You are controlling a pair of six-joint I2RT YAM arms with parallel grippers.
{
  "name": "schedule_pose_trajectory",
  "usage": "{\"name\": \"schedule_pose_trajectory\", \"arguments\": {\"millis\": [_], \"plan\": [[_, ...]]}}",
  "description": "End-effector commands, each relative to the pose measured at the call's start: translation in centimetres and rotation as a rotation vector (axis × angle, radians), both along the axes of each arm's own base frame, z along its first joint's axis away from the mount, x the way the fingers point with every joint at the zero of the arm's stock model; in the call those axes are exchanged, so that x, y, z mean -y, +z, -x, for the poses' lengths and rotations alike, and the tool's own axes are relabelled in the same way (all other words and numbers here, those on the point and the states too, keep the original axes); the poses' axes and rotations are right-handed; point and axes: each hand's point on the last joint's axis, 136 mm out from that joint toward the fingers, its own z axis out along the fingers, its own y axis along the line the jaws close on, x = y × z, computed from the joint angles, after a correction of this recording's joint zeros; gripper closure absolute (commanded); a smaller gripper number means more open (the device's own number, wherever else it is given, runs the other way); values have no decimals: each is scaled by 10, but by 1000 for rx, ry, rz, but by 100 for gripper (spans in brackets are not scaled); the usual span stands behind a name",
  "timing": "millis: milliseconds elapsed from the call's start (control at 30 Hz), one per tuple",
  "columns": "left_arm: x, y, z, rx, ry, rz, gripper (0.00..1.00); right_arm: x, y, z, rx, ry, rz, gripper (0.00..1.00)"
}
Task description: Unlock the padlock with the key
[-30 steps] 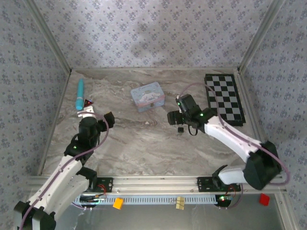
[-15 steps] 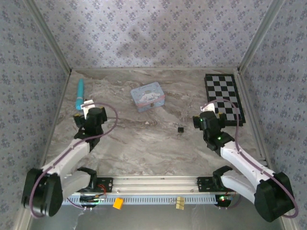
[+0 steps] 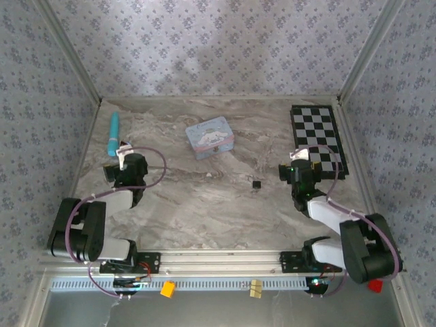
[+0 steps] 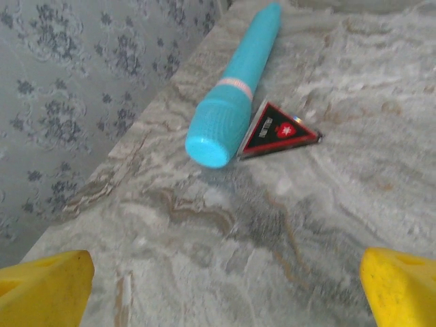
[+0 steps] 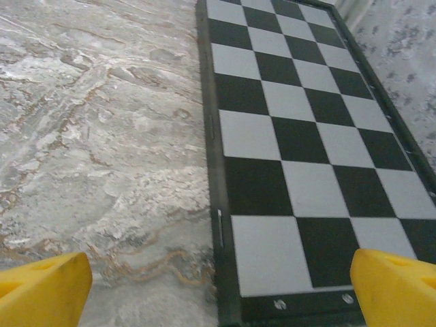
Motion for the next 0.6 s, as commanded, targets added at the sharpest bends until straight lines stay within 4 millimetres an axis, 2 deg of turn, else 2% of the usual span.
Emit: {"name": "schedule_pose_trajectory", "arguments": {"millis": [0, 100, 200, 267, 333, 400, 433, 500, 567], "plan": [[10, 19, -23, 142, -108, 23, 0, -5, 15, -18, 90, 47, 15, 1], [17, 5, -30, 110, -166, 34, 0, -8, 14, -24, 104, 77, 0, 1], [20, 8, -25, 154, -192, 44, 0, -11, 15, -33, 128, 143, -19, 1], [21, 7, -26, 156, -207, 52, 0, -8, 14, -41, 144, 159, -62, 1], [24, -2, -29, 139, -257, 99, 0, -1, 6, -46, 105, 148, -101, 1], [26, -5, -37, 162, -272, 74, 0, 1, 6, -46, 102, 151, -125, 1], [26, -10, -34, 107, -272, 105, 0, 2, 6, -45, 109, 154, -135, 1], [26, -7, -36, 144, -278, 94, 0, 3, 6, -43, 121, 154, -144, 1], [25, -10, -36, 107, -271, 116, 0, 7, 2, -44, 115, 149, -173, 1]]}}
